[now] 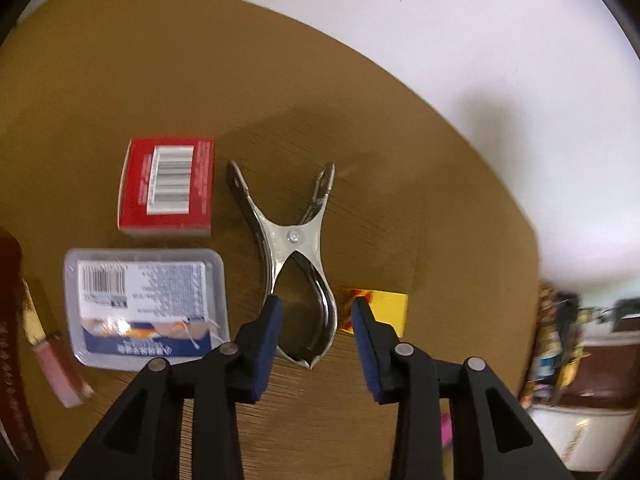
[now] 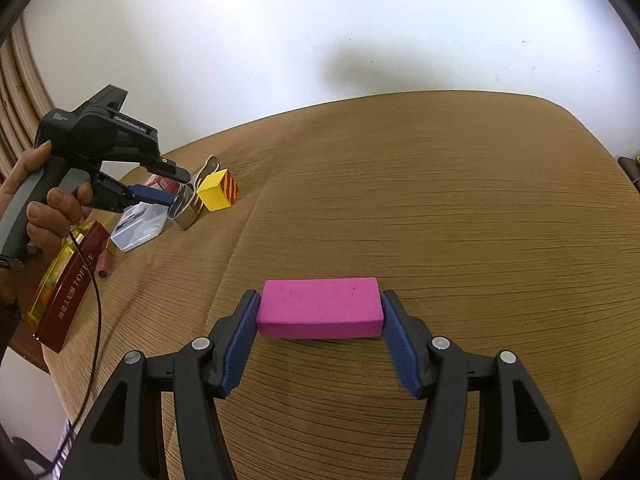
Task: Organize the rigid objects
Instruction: 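Grasp the silver clip with the left tool while the right tool holds the pink block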
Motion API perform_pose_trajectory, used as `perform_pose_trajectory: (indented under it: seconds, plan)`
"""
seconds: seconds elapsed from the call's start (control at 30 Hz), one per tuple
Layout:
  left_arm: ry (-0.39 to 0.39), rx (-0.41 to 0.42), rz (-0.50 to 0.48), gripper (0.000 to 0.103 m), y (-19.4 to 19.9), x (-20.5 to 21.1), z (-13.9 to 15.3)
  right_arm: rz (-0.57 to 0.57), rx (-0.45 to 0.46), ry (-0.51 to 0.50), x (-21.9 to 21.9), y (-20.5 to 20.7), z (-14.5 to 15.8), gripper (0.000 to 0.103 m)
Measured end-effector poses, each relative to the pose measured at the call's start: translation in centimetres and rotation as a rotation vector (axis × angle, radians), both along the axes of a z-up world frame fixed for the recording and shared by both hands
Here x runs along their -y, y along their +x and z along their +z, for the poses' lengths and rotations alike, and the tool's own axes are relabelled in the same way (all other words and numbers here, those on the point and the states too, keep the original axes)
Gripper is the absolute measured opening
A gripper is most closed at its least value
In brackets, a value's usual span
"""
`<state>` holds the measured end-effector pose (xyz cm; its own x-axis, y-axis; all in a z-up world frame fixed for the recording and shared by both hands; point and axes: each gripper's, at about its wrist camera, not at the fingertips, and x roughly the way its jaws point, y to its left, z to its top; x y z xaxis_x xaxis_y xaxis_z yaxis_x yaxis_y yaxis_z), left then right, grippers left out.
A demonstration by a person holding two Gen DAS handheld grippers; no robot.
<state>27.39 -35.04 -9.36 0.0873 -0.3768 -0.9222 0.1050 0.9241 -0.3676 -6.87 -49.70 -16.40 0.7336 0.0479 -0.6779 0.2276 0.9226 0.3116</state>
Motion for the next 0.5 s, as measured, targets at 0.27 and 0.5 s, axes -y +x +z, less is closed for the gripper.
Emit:
perform_pose_trajectory:
  seconds: [0.27,0.5]
  plan:
    - [0.039,0.017,-0.018,0.039,1.4,2.3,-0.4,0.003,-0.007,0.002,0.0,0.1,0.0,0.059]
    - [0.000,-0.034,-0.008,0.021,1.8,2.2,-2.3,0.005,-0.014,0.008,0.1,0.0,-0.1,0.059]
